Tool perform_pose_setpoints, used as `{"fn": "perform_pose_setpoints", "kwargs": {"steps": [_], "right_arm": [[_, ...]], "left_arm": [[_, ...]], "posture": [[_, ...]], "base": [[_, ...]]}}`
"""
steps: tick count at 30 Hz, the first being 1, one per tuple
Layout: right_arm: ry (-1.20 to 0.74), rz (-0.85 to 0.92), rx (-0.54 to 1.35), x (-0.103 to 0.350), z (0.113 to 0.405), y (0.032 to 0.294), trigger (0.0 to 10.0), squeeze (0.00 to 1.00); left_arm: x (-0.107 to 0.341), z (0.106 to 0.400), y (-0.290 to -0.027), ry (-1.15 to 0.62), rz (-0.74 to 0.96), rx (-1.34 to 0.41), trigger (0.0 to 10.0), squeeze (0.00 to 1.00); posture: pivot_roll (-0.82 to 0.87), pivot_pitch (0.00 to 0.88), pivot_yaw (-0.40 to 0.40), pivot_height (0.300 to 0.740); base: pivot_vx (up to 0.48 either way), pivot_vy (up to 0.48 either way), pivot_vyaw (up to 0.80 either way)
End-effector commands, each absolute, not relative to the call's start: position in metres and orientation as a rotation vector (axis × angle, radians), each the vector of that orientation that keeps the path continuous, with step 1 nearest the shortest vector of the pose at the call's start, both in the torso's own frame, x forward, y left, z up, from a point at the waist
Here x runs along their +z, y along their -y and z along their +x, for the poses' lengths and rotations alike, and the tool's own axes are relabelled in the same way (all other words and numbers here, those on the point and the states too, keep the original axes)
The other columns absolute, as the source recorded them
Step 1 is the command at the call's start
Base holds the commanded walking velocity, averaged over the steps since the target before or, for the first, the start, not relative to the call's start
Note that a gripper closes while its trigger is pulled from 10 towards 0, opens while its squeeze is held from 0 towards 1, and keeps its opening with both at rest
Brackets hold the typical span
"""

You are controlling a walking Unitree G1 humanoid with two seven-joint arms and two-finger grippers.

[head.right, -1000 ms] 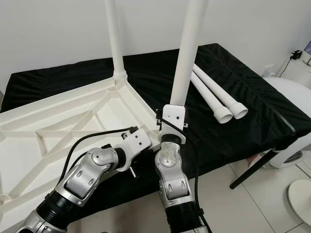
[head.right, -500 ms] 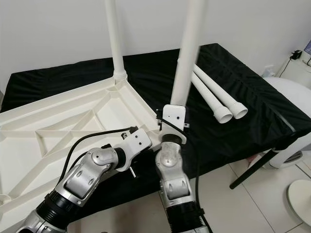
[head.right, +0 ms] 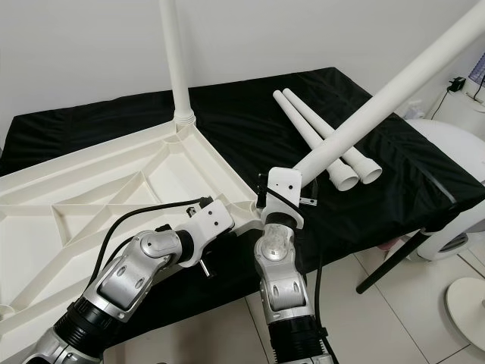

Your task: Building children table

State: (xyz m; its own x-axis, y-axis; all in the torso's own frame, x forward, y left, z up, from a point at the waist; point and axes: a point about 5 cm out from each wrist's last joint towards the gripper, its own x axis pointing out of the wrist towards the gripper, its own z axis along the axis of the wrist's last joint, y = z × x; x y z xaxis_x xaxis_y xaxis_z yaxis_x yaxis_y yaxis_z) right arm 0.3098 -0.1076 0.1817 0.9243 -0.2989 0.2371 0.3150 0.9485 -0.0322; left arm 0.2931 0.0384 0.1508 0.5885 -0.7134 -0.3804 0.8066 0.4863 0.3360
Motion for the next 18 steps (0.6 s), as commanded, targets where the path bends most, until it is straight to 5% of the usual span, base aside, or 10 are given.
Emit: {"fn": "perform_pose_setpoints", "kwargs": {"steps": [1, 14, 15, 16, 18], "right_arm": [[0.206, -0.095, -0.34, 0.1736, 0.3095, 0.1134, 0.0, 0.0], [0.245, -0.092, -0.33, 0.1798, 0.3091, 0.1123, 0.6, 0.0], [0.25, -0.089, -0.324, 0.1813, 0.3096, 0.1123, 8.8, 0.0], [0.256, -0.083, -0.316, 0.1828, 0.3104, 0.1126, 10.0, 0.0], [0.259, -0.08, -0.312, 0.1835, 0.3111, 0.1132, 10.0, 0.0]], "left_arm": [[0.1645, 0.2972, -0.0398, -0.131, 0.524, -0.882, 10.0, 0.0], [0.1641, 0.2972, -0.0401, -0.133, 0.522, -0.882, 10.0, 0.0], [0.1642, 0.2974, -0.0406, -0.133, 0.515, -0.881, 10.0, 0.15], [0.1654, 0.2969, -0.0409, -0.132, 0.488, -0.894, 10.0, 1.0], [0.1665, 0.2967, -0.0415, -0.132, 0.471, -0.9, 10.0, 1.0]], "posture": [[-0.11, 0.096, 0.019, 0.74], [-0.11, 0.091, 0.016, 0.74], [-0.11, 0.09, 0.015, 0.74], [-0.11, 0.088, 0.015, 0.74], [-0.1, 0.086, 0.014, 0.74]], "base": [[0.0, 0.0, 0.0], [0.0, 0.0, 0.0], [0.0, 0.0, 0.0], [0.0, 0.0, 0.0], [0.0, 0.0, 0.0]]}}
